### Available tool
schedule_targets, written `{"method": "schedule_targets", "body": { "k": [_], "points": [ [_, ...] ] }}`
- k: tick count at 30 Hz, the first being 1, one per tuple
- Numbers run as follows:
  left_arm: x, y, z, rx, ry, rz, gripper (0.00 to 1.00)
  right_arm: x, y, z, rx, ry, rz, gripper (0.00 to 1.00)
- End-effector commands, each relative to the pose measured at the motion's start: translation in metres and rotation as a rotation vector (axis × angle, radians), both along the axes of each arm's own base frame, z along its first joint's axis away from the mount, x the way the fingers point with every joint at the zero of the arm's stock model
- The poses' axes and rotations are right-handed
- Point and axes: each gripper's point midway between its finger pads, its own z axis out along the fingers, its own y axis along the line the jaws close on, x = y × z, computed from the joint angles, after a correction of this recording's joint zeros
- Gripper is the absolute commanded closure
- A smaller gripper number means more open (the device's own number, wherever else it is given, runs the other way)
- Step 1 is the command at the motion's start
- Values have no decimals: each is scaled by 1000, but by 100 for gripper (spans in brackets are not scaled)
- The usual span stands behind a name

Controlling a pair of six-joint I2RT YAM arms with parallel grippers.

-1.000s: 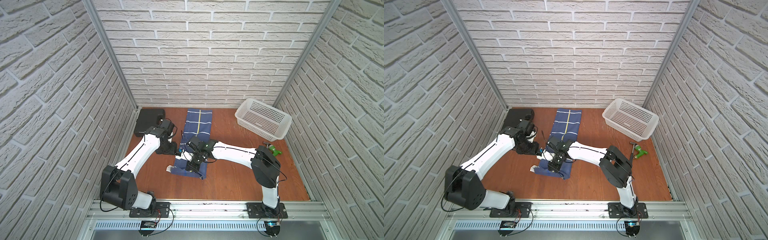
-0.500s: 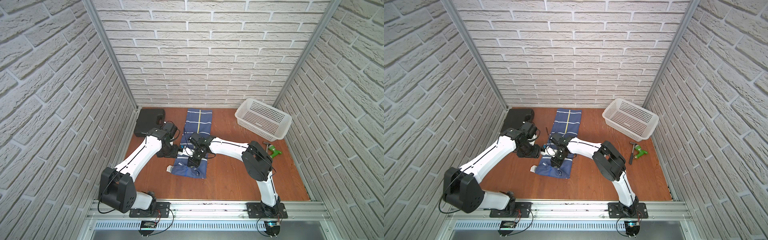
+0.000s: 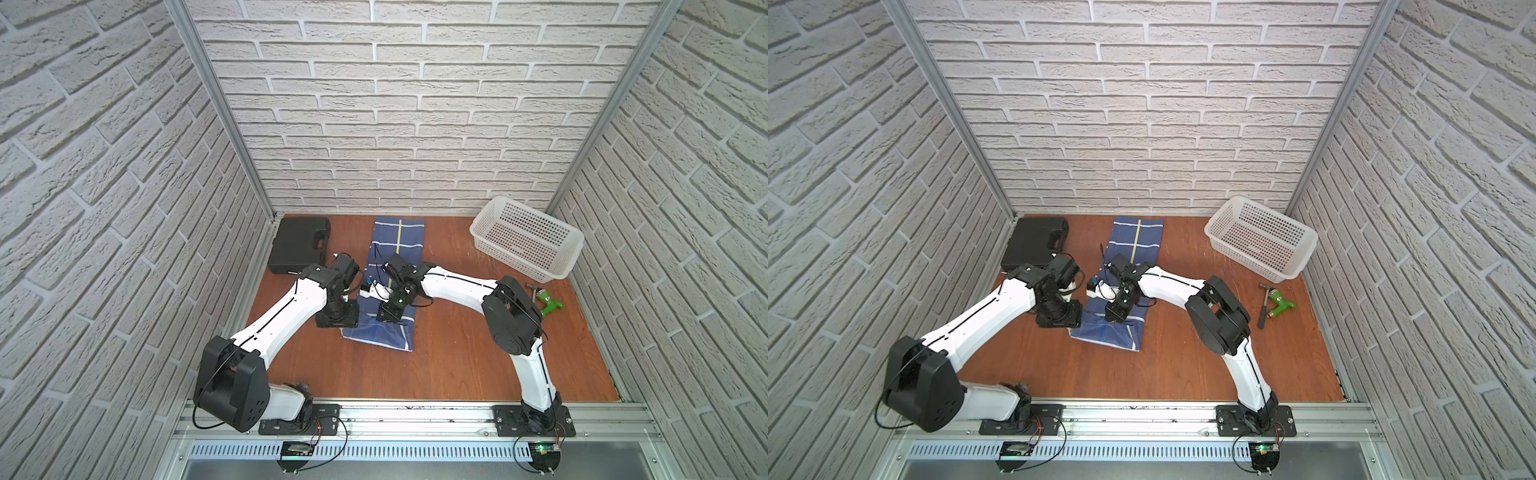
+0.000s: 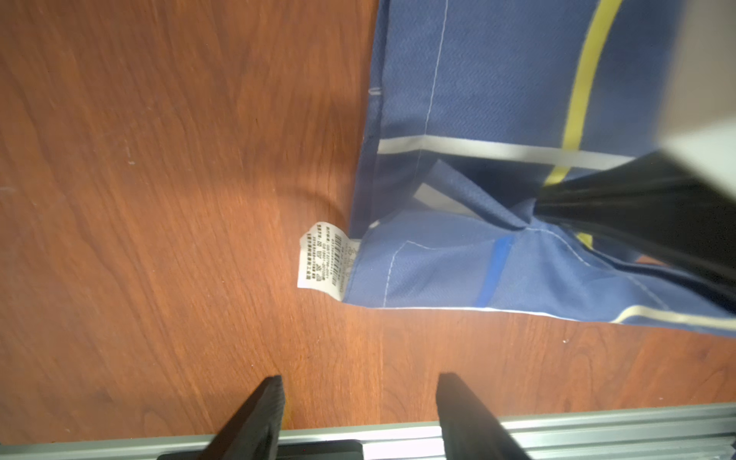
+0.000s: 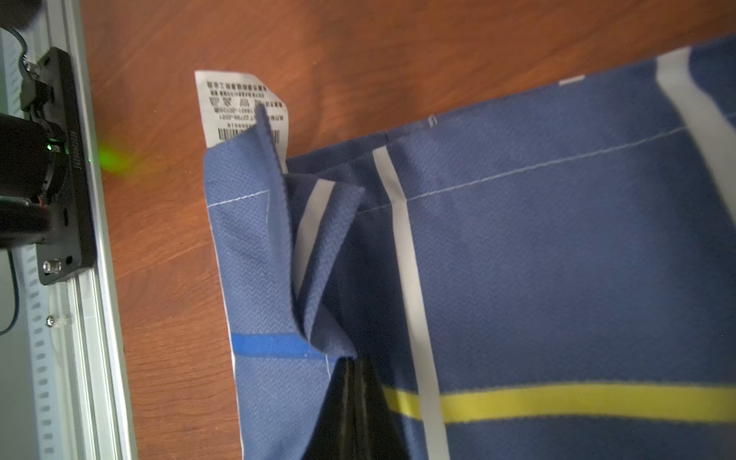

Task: Roll up the pillowcase
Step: Roll the pillowcase at the center of the board.

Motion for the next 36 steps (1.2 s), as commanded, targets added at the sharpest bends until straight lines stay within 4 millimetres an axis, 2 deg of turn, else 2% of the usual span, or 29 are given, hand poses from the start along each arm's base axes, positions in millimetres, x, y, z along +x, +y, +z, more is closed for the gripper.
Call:
{"method": "schedule_targets", "body": {
  "k": [1,6,14,20,25,30,36],
  "points": [
    [-1,-7,-13,-27,28,10,35,0,9,-4,38,15,34,92],
    [9,-9,-29,-21,23,20,36,-2,6,-9,33,23,31,89],
    [25,-13,-49,-30,18,20,37,10,-15,-16,10,9,-42,92],
    [29,-10,-65,-11,55,11,38,18,-13,-11,21,-13,-60,84],
    [28,-4,-73,20,79,2,41,26,-22,9,52,-42,-101,72],
    [26,3,-75,47,90,15,46,13,-43,28,31,-65,-128,69],
    [19,7,-80,69,110,4,50,-20,-72,42,10,-32,-193,65]
  ]
}}
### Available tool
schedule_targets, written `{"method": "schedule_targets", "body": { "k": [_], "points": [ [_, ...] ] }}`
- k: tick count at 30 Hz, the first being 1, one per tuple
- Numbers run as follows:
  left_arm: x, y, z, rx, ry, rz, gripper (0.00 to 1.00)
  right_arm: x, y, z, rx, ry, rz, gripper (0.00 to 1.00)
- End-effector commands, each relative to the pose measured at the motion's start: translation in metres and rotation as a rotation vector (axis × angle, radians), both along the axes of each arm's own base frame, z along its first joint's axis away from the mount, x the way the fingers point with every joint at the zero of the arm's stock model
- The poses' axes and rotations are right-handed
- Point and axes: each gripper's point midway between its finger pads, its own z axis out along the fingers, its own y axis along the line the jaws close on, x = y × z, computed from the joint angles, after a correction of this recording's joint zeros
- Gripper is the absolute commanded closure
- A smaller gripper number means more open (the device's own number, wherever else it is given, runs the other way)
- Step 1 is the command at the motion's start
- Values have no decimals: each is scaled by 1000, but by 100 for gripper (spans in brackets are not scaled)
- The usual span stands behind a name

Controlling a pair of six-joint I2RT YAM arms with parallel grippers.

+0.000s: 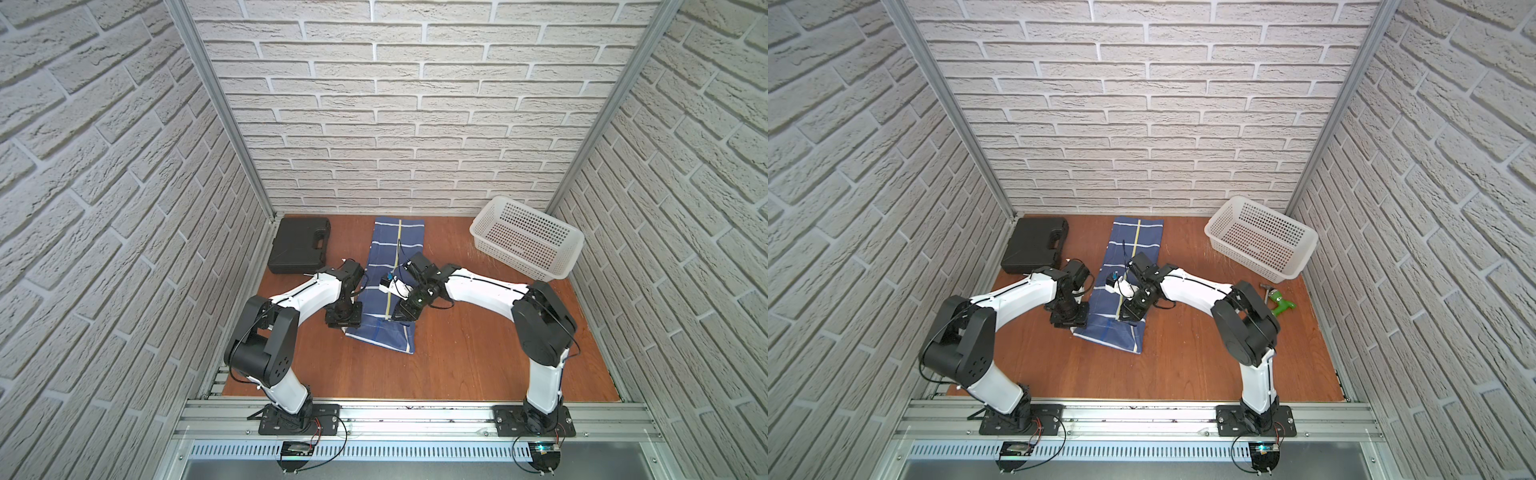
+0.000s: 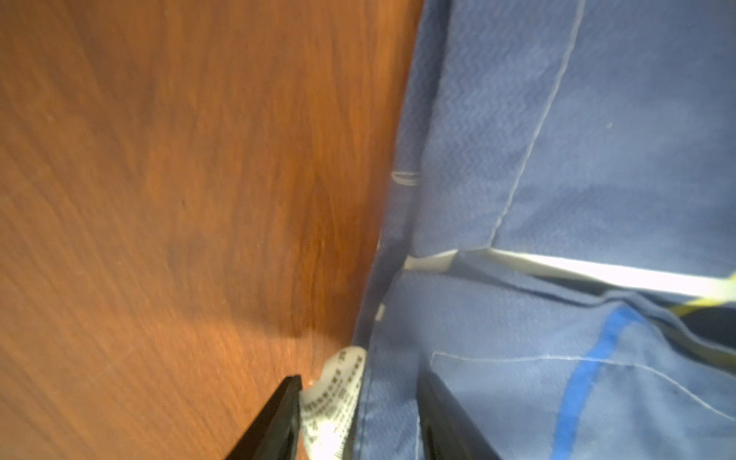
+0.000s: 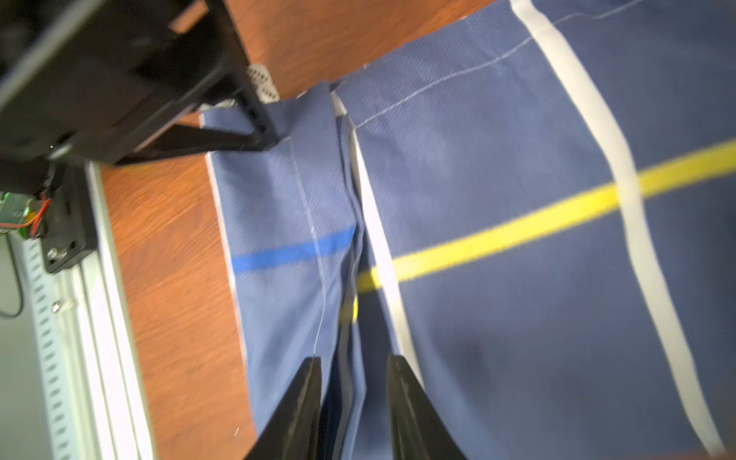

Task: Roll up the pillowcase
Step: Roll the pillowcase at the center of the board.

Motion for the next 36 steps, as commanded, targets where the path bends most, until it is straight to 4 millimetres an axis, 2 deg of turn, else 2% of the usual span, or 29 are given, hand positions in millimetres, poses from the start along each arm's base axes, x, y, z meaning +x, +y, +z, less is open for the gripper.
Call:
{"method": "schedule_targets", "body": {
  "k": [1,3,7,12,15,19,22,28,30,32,36],
  "points": [
    [-12,9,-7,34,42,-10,51,-14,-11,17,10,-8,-55,64],
    [-13,9,-8,34,46,-14,51,-20,-17,16,-22,-30,-63,63],
    [-16,10,-10,38,62,-22,52,-23,-33,-4,-111,-40,-76,59],
    [-19,11,-10,46,72,-29,54,-20,-26,-8,-92,-27,-76,56],
    [-21,11,-13,51,80,-31,54,-17,-28,-19,-114,-32,-90,61],
    [-24,11,-13,53,85,-29,56,-3,-34,-35,-172,-92,-94,73],
    [-27,12,-11,65,92,-35,57,0,-33,-45,-189,-95,-73,76],
    [-33,10,-10,86,100,-45,57,2,-38,-55,-210,-118,-81,75],
    [-35,11,-10,93,102,-43,57,3,-43,-55,-237,-141,-79,74],
    [-37,12,-12,96,107,-39,57,4,-46,-46,-240,-172,-79,73],
    [-34,11,-12,97,100,-38,57,6,-45,-13,-233,-278,-60,64]
  ]
}}
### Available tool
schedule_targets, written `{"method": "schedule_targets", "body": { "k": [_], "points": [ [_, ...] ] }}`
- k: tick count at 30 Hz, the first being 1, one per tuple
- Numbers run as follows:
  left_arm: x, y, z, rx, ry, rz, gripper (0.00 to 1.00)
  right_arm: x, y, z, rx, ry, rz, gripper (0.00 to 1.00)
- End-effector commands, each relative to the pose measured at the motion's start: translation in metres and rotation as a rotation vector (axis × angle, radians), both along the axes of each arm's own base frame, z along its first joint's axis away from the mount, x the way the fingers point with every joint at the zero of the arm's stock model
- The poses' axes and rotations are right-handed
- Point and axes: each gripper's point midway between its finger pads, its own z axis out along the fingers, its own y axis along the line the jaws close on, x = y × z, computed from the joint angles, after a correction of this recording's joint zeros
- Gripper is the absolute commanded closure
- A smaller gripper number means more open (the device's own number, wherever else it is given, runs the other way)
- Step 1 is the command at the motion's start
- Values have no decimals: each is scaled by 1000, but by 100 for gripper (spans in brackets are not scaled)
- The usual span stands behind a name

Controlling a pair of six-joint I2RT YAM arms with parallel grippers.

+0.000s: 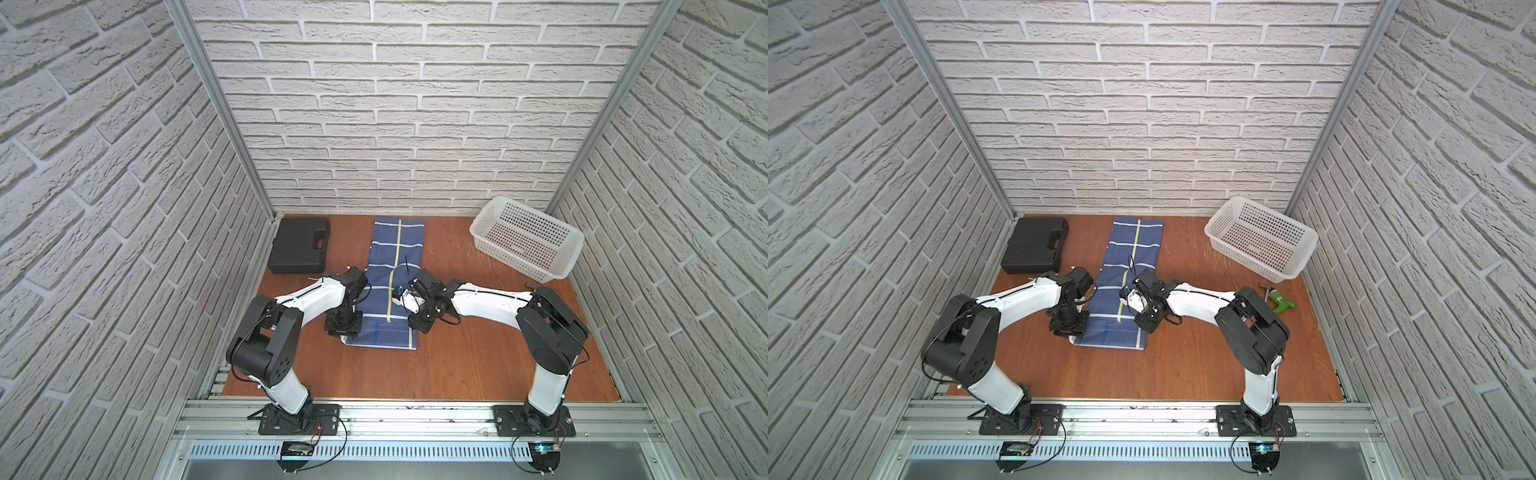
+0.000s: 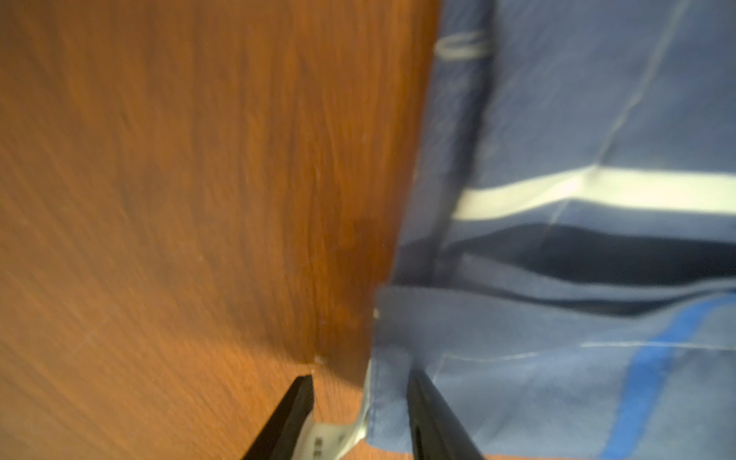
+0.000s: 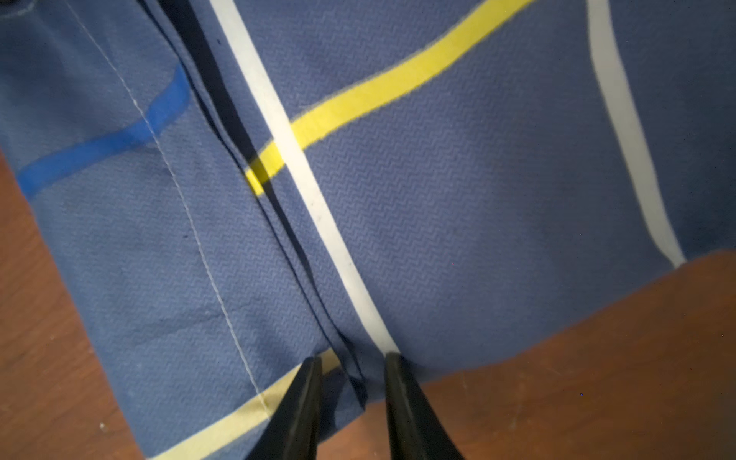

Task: Roll up the pillowcase
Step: Roll the pillowcase at the center of the board.

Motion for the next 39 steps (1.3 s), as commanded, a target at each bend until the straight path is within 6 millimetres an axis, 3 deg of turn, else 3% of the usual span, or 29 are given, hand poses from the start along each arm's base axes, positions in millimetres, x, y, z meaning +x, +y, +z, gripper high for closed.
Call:
{"method": "schedule_targets", "body": {
  "k": [1,4,6,10,14,19,21,29,33,37,39],
  "points": [
    [-7,6,-1,34,25,2,57,7,5,46,24,-158,43,63],
    [-5,4,-3,27,24,1,57,1,13,68,48,-229,100,58],
    [-4,3,-4,18,24,2,57,-10,23,72,81,-240,155,57],
    [0,1,-2,-10,11,23,57,-46,45,61,143,-238,288,55],
    [2,0,1,-38,7,45,57,-69,69,49,153,-313,411,50],
    [4,1,1,-59,12,59,57,-63,92,33,56,-419,462,46],
    [6,1,1,-61,9,58,57,-56,95,26,15,-458,468,46],
    [11,2,7,-64,0,51,56,-62,100,-1,-93,-490,545,45],
    [11,2,11,-67,-11,51,55,-53,90,-5,-180,-522,547,52],
    [20,2,26,-74,-62,48,49,-62,90,3,-157,-474,556,78],
    [28,2,38,-72,-102,41,45,-71,90,8,-128,-422,550,82]
  ]
}}
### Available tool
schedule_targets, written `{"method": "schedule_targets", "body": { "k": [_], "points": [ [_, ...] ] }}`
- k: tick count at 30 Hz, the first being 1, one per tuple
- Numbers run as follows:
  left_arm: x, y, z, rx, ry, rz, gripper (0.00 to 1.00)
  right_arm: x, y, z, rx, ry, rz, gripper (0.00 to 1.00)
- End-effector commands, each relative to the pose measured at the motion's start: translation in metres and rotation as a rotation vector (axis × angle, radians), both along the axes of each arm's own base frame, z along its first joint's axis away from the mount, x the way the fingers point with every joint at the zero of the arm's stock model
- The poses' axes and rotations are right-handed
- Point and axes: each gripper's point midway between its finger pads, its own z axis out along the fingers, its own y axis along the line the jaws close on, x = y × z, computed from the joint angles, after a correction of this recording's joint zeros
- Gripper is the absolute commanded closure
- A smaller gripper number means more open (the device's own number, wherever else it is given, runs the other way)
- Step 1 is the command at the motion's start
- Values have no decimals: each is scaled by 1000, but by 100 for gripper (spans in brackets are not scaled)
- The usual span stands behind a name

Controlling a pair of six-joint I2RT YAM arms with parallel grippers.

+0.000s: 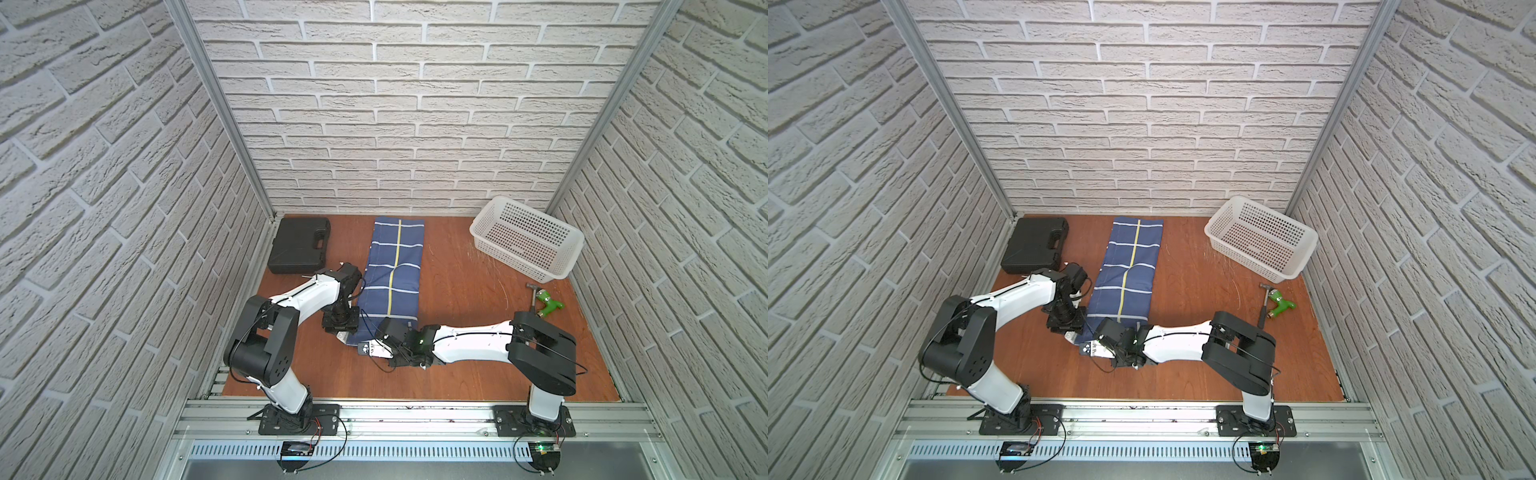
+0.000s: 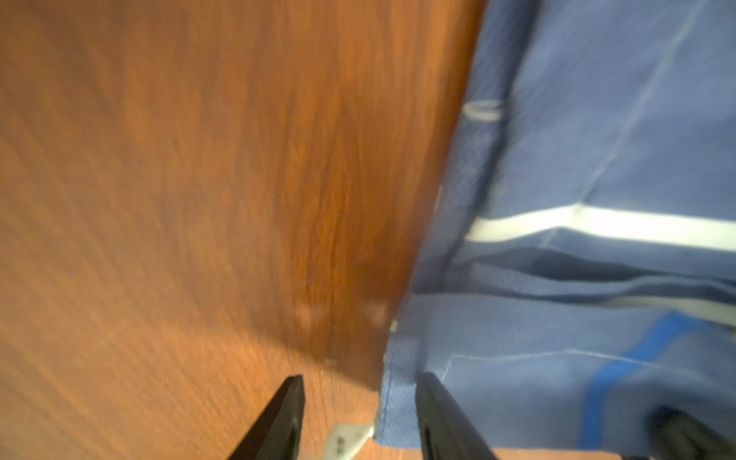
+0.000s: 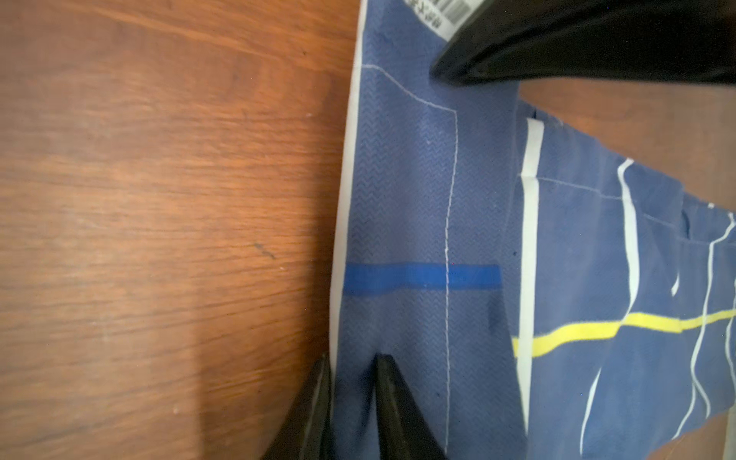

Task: Roll up the pillowcase
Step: Roll the pillowcase at the center of the board.

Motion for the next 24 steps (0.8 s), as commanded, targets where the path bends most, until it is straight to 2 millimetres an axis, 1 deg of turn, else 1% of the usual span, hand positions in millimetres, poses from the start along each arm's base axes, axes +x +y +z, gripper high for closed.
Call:
{"method": "schedule_targets", "body": {
  "k": [1,4,7,8,10,14,17,22,24],
  "points": [
    [16,2,31,-3,-91,-9,44,-13,4,21,37,76,-12,85],
    [28,0,49,-11,-149,-24,39,-36,10,38,94,244,-31,87],
    [35,0,63,-8,-192,-35,37,-59,13,44,104,443,-66,87],
    [37,0,66,-6,-201,-40,37,-65,13,46,107,493,-71,88],
    [39,2,70,0,-217,-47,36,-71,14,54,128,591,-101,88],
    [38,5,75,9,-228,-48,35,-69,14,66,166,768,-145,86],
    [38,5,76,6,-234,-45,35,-62,16,73,203,873,-163,85],
    [39,5,83,3,-246,-44,35,-38,12,76,265,1015,-231,81],
    [38,4,85,-4,-245,-44,35,-29,9,76,277,1035,-256,81]
  ]
}}
